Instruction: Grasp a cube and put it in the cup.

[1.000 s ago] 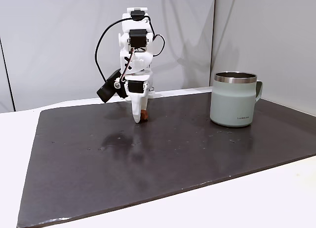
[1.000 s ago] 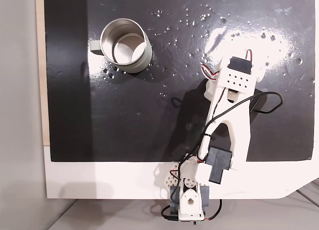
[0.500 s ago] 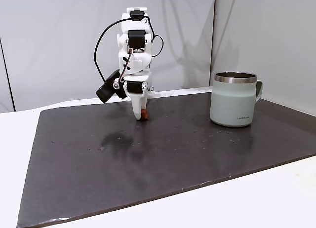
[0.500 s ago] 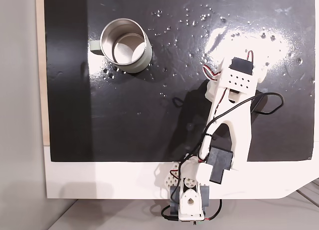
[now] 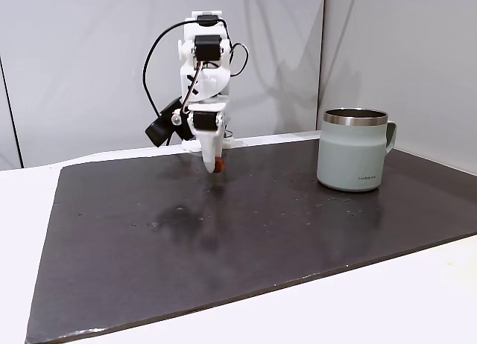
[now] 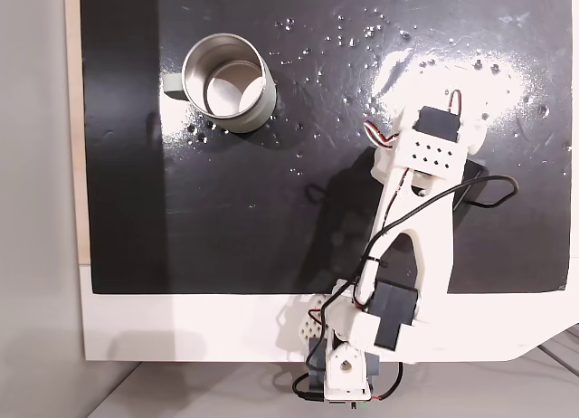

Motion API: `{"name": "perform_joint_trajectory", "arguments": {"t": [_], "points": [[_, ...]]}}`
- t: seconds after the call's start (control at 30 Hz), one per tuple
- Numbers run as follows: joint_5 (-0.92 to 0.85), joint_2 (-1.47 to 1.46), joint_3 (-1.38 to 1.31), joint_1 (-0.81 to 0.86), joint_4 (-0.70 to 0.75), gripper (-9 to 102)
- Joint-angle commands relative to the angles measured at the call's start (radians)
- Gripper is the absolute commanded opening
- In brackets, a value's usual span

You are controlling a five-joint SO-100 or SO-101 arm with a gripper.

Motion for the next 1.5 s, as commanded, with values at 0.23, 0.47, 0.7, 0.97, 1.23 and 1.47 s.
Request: {"name": "perform_joint_trajectory", "arguments": {"t": [0.23,0.47,0.7,0.97,1.23,1.47], "points": [[-0.018,0.238,-0.120,-0.060,0.123,5],[-0.021,0.380,-0.218,-0.115,0.218,5],[-0.009,0.445,-0.322,-0.173,0.301,5],[-0.003,0.436,-0.413,-0.206,0.311,5],[0.021,0.327,-0.627,-0.334,0.319,4],[0.026,0.198,-0.782,-0.463,0.302,4]]}}
